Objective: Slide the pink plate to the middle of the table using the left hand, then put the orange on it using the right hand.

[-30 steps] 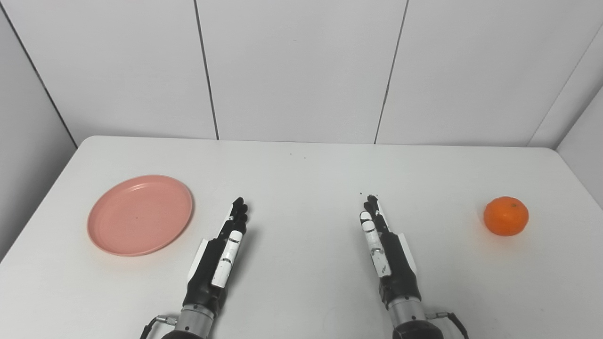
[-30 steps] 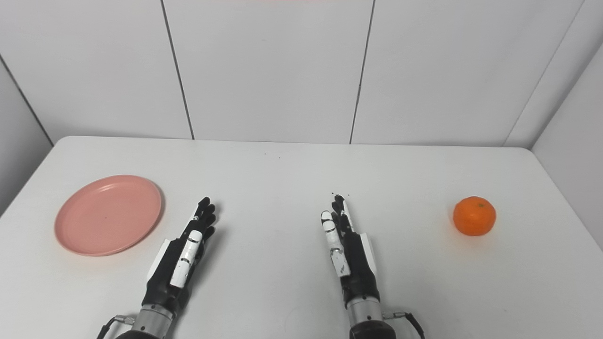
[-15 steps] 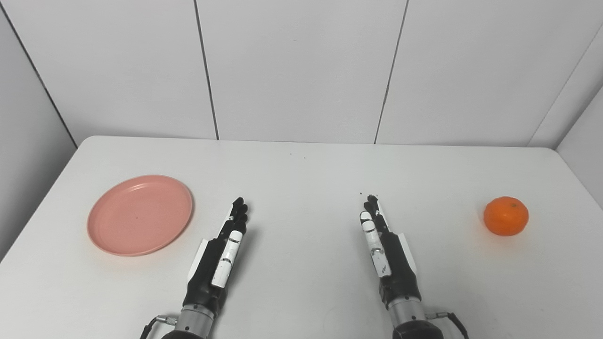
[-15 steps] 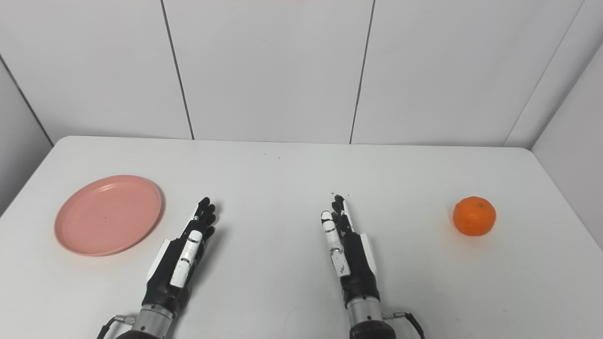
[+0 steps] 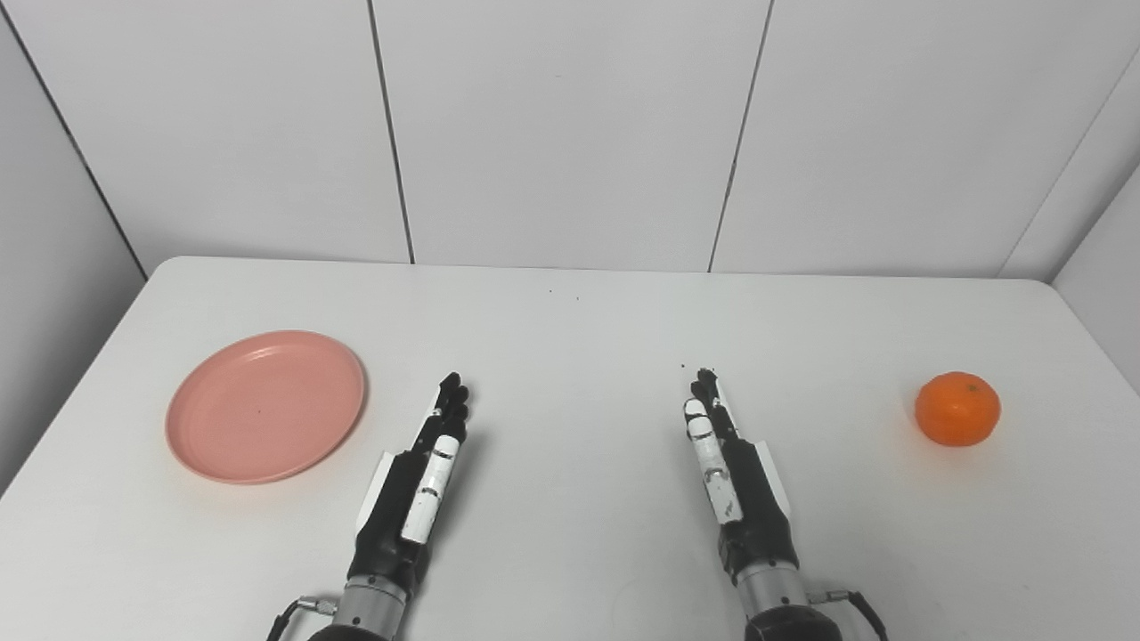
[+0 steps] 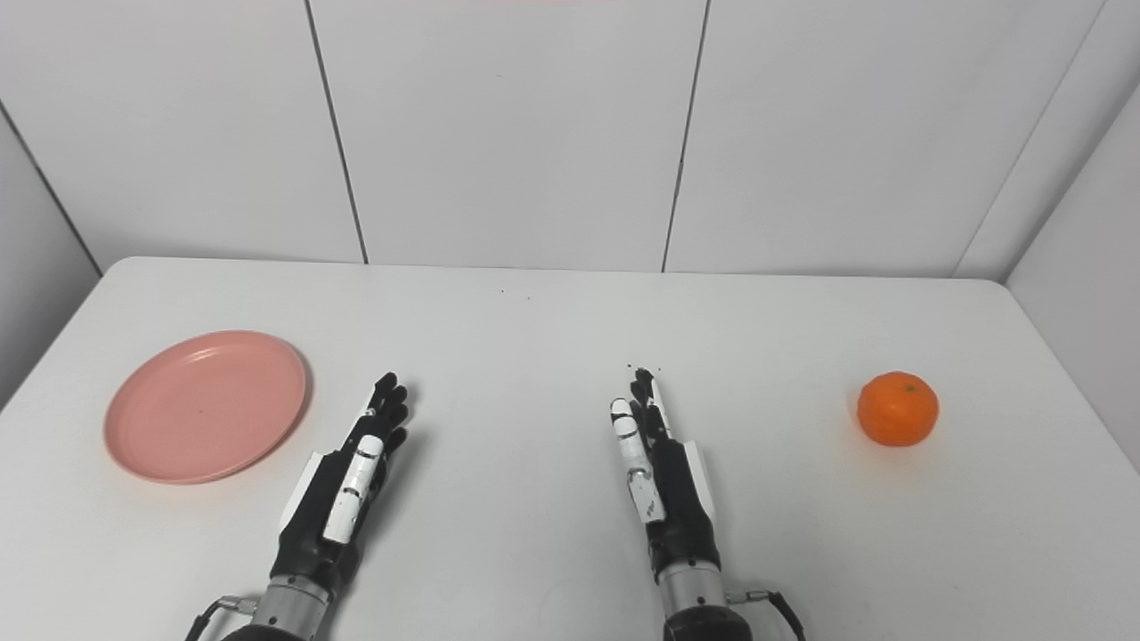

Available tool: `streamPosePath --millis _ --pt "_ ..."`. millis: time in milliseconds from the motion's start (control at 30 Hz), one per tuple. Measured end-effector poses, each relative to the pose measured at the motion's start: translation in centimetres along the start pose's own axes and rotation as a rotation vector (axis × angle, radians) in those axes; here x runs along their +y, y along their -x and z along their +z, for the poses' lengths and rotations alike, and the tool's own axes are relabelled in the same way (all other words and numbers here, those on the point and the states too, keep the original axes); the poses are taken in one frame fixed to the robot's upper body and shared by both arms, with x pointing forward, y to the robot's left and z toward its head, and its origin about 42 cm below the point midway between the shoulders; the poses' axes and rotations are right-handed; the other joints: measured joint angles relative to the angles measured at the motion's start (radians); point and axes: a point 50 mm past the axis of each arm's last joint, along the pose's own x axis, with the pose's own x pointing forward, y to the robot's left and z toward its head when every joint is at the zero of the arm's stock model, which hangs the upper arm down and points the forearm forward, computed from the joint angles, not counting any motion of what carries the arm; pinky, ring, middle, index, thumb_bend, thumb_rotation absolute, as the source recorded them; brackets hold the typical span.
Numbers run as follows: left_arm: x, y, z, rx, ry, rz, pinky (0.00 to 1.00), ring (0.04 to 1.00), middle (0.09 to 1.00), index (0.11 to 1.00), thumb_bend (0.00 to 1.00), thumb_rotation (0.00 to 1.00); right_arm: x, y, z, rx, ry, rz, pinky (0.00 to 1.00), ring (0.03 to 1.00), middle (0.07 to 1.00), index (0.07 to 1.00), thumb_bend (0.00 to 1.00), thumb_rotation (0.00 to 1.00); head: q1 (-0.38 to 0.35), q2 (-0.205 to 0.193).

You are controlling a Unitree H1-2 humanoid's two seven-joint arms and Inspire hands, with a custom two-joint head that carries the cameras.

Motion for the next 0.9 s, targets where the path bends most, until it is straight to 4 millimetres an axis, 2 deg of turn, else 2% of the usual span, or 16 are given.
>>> streamPosePath --millis 33,100,167,233,467,633,900 --pt "-0.2 0.0 0.0 -0.002 0.001 0.001 1.0 1.0 1.0 1.0 0.4 1.0 -0.3 0.0 0.0 -0.002 0.01 0.006 0.99 0.971 0.987 0.994 0.19 1.0 0.034 -0.011" --pt "-0.7 -0.1 -0.1 0.001 -0.007 -0.001 1.0 1.0 1.0 1.0 0.39 1.0 -0.9 0.1 0.0 -0.006 0.028 0.013 0.99 0.969 0.986 0.994 0.18 1.0 0.04 -0.012" --pt "-0.9 -0.1 -0.3 0.006 -0.009 0.003 1.0 1.0 1.0 1.0 0.38 1.0 -1.5 0.2 -0.1 -0.004 0.038 0.017 0.99 0.967 0.985 0.994 0.17 1.0 0.092 -0.037" --pt "-1.2 -0.2 -0.3 0.006 -0.01 0.008 1.0 1.0 1.0 1.0 0.37 1.0 -2.1 0.3 -0.2 -0.005 0.039 0.022 0.98 0.966 0.982 0.991 0.16 1.0 0.111 -0.045" --pt "-2.8 -0.7 -0.3 0.009 -0.006 0.027 0.98 1.0 1.0 1.0 0.35 1.0 -3.1 0.6 -0.6 -0.018 -0.012 0.048 0.99 0.972 0.985 0.995 0.16 1.0 0.212 -0.086" --pt "-3.5 -1.0 -0.4 0.018 -0.01 0.033 0.99 1.0 1.0 1.0 0.34 1.0 -3.8 0.6 -0.8 -0.03 -0.018 0.061 0.99 0.971 0.983 0.992 0.16 1.0 0.224 -0.094" --pt "-3.7 -1.1 -0.5 0.015 -0.014 0.029 1.0 1.0 1.0 1.0 0.36 1.0 -3.9 0.7 -1.0 -0.039 -0.019 0.081 0.98 0.968 0.979 0.986 0.16 1.0 0.227 -0.095"
